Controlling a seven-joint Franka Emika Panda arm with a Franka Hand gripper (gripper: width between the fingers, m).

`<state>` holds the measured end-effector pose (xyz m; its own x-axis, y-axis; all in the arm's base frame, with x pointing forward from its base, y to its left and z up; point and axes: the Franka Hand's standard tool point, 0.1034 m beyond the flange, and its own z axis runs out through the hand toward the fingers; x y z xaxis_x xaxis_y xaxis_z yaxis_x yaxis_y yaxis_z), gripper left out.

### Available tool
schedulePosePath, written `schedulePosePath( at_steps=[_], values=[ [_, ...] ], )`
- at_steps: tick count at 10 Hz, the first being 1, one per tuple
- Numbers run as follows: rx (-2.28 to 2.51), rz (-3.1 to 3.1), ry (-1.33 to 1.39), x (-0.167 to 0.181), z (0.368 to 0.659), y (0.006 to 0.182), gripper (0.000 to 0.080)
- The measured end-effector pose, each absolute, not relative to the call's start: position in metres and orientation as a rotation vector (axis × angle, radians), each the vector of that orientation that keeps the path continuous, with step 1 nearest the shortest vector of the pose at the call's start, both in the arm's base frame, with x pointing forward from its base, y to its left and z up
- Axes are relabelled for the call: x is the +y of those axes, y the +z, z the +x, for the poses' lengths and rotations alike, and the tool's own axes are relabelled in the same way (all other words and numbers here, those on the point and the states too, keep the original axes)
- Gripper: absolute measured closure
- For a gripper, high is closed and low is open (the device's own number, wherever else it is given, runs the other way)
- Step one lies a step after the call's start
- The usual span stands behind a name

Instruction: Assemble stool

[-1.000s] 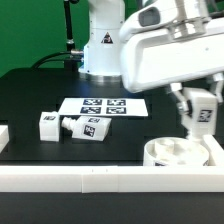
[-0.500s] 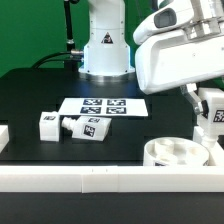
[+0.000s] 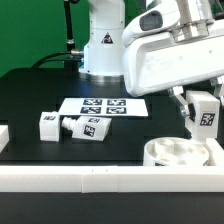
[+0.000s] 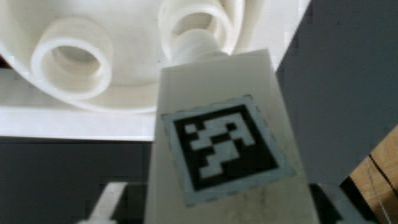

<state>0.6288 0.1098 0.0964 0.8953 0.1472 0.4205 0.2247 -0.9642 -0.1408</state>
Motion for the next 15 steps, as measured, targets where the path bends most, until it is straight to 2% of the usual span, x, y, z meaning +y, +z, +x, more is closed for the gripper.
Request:
schedulePosePath(
  at_steps=[7, 13, 14, 15],
  values=[
    [-0.273, -2.882, -0.602, 0.110, 0.623, 0.079, 0.0475],
    [-0.240, -2.902, -0.738, 0.097, 0.620, 0.079, 0.0475],
    [-0.239, -2.902, -0.738, 0.097, 0.620, 0.079, 0.0368],
    [-0.238, -2.901, -0.735, 0.097, 0.620, 0.080, 0.0368]
  ],
)
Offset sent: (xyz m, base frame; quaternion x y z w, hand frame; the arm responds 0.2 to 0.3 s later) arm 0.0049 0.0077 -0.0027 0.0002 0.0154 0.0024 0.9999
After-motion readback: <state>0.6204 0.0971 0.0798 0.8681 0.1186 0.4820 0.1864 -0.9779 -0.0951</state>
